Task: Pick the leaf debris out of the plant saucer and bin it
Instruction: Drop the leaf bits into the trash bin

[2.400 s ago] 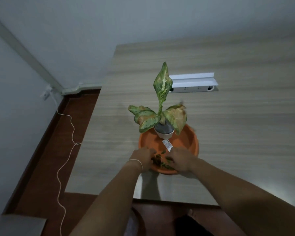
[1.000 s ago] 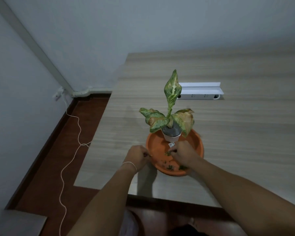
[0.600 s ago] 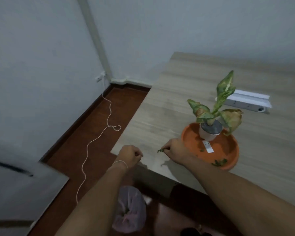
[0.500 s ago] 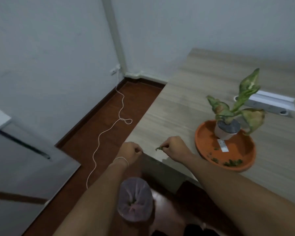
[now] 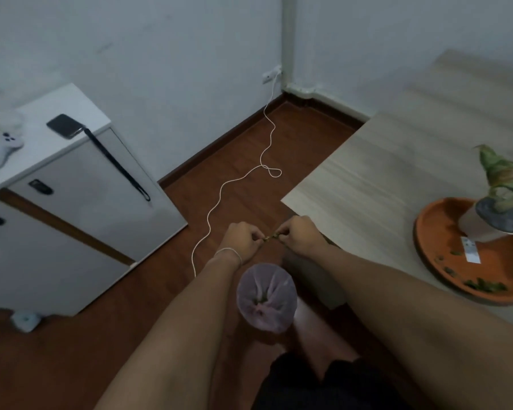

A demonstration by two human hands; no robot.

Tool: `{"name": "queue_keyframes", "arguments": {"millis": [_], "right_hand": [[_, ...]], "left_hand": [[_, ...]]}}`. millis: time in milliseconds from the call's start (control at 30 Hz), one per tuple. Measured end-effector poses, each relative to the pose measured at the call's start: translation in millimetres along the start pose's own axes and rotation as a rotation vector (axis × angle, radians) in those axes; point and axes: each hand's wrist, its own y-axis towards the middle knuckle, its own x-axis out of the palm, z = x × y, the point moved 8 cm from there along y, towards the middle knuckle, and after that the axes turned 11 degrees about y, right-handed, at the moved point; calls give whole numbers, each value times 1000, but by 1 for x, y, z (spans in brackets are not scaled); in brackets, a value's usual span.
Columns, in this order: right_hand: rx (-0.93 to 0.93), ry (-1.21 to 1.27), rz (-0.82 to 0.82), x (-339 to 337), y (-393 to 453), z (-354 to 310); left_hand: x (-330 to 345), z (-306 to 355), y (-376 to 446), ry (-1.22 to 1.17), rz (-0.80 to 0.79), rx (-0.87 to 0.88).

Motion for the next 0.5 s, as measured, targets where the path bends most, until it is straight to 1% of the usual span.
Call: {"name": "queue_keyframes", "arguments": {"millis": [133, 300, 500], "right_hand": [[28, 42, -16, 17, 4, 2], [44, 51, -59, 33, 7, 0], [150, 66, -88, 44, 4, 15]], "left_hand": [[10, -3, -1, 83, -58, 73], [11, -16, 3, 74, -58, 65], [18, -20, 4, 102, -89, 91]]}}
